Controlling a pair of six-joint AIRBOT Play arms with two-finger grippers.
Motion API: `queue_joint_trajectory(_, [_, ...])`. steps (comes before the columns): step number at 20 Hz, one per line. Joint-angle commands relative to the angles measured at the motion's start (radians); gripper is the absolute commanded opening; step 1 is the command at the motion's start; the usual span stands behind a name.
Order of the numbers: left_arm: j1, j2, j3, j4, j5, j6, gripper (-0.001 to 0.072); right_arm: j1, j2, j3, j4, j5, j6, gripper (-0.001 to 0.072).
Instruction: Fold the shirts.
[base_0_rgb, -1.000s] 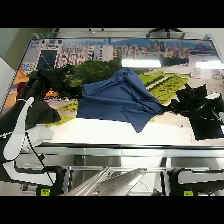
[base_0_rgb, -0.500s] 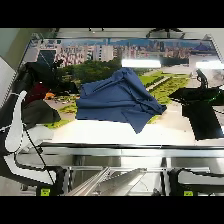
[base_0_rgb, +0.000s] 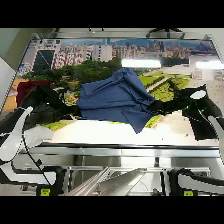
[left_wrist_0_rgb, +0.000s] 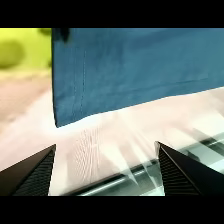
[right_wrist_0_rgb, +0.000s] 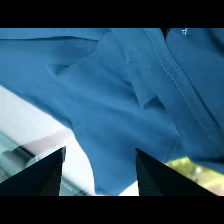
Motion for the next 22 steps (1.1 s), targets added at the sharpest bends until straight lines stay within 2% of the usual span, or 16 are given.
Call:
queue_joint_trajectory(1, [-0.011, 0.0, -0.079, 0.002, -0.108, 0.013, 0.0685, 0.045, -0.025, -0.03, 0.0, -0.211, 0.018, 0.0505])
queue_joint_trajectory(4, [-0.011, -0.037, -0.013, 0.002, -0.133, 0.02, 0.0684, 0.049, -0.053, -0.029, 0.0, -0.315, -0.011, 0.0504])
queue_joint_trajectory(8, [-0.012, -0.109, 0.088, -0.023, -0.13, 0.02, 0.0681, 0.066, -0.109, -0.027, 0.0, -0.343, -0.035, 0.0503])
queue_joint_trajectory(9, [-0.011, -0.127, 0.102, -0.053, -0.119, 0.023, 0.0578, 0.071, -0.122, -0.027, 0.0, -0.343, -0.035, 0.0497])
queue_joint_trajectory(10, [-0.012, -0.143, 0.115, -0.089, -0.105, 0.047, 0.0465, 0.078, -0.131, -0.027, 0.0, -0.34, -0.035, 0.0392])
queue_joint_trajectory(11, [-0.012, -0.158, 0.129, -0.135, -0.087, 0.074, 0.038, 0.089, -0.136, -0.027, 0.0, -0.34, -0.036, 0.0344])
queue_joint_trajectory(12, [-0.012, -0.167, 0.139, -0.169, -0.075, 0.093, 0.0289, 0.097, -0.138, -0.027, 0.0, -0.34, -0.035, 0.0345])
queue_joint_trajectory(13, [-0.012, -0.171, 0.146, -0.196, -0.066, 0.107, 0.0139, 0.105, -0.138, -0.026, 0.0, -0.344, -0.035, 0.0344])
queue_joint_trajectory(14, [-0.012, -0.17, 0.148, -0.206, -0.063, 0.113, 0.004, 0.114, -0.138, -0.026, 0.0, -0.349, -0.035, 0.0344])
queue_joint_trajectory(17, [-0.011, -0.168, 0.147, -0.213, -0.042, 0.121, 0.0021, 0.127, -0.137, -0.026, 0.0, -0.348, -0.035, 0.0345])
queue_joint_trajectory(22, [-0.011, -0.168, 0.147, -0.213, 0.003, 0.122, 0.002, 0.109, -0.044, -0.002, -0.055, -0.163, -0.056, 0.0348])
